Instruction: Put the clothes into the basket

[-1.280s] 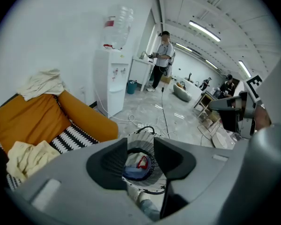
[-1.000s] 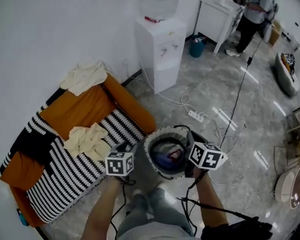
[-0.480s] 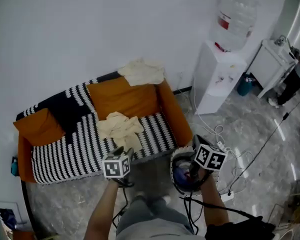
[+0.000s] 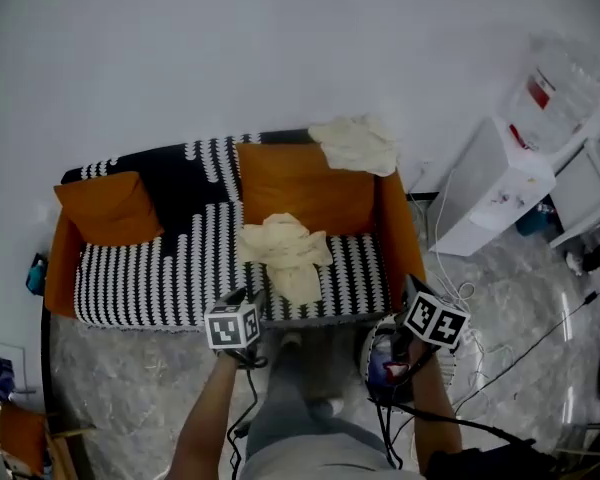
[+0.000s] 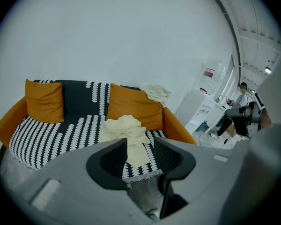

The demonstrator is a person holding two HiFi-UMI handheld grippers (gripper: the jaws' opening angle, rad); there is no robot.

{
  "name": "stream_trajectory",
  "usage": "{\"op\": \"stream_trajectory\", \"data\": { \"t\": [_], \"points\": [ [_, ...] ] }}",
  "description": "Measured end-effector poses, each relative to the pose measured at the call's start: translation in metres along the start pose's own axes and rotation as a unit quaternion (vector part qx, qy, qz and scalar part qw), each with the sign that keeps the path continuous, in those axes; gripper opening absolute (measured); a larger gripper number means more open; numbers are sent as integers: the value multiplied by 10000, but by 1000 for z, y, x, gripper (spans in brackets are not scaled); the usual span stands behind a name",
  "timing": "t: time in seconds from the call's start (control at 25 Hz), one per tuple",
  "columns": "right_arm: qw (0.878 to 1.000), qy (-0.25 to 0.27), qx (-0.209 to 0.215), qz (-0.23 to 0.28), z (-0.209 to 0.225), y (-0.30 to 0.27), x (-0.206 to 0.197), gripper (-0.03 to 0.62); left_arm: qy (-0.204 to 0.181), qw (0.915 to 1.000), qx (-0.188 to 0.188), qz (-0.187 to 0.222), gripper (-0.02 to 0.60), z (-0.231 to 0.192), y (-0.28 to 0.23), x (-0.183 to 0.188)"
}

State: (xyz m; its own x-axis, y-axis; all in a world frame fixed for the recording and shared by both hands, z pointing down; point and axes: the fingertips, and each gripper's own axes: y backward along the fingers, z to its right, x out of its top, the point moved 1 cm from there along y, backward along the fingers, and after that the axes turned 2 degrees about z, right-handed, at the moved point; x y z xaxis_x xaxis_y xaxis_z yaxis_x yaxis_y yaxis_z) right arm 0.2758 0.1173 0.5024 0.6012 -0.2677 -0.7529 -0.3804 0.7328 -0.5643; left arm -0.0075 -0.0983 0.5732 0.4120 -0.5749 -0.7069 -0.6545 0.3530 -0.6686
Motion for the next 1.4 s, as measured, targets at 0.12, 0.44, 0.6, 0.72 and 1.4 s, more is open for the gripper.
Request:
{"op": "stream_trajectory", "data": {
  "t": [0.12,0.44,0.6,0.72,1.4],
  "points": [
    [9999,78,-69,-52,-13,-20,12,3,62,9999,2,-80,187,-25,-16,12],
    [9983,116,-271,-510,-29,-91,7,3,-55,9990,-169,-409,187,-62,-92,37],
    [9959,62,-389,-813,-30,-124,-8,3,-304,9966,-340,-682,187,-74,-137,43],
    [9940,25,-473,-985,-27,-150,-18,3,-700,9928,-459,-856,187,-83,-174,49],
    [9818,-303,-920,-1635,-5,-237,-74,3,-2337,9472,-1272,-1789,201,-93,-314,51]
  ]
}}
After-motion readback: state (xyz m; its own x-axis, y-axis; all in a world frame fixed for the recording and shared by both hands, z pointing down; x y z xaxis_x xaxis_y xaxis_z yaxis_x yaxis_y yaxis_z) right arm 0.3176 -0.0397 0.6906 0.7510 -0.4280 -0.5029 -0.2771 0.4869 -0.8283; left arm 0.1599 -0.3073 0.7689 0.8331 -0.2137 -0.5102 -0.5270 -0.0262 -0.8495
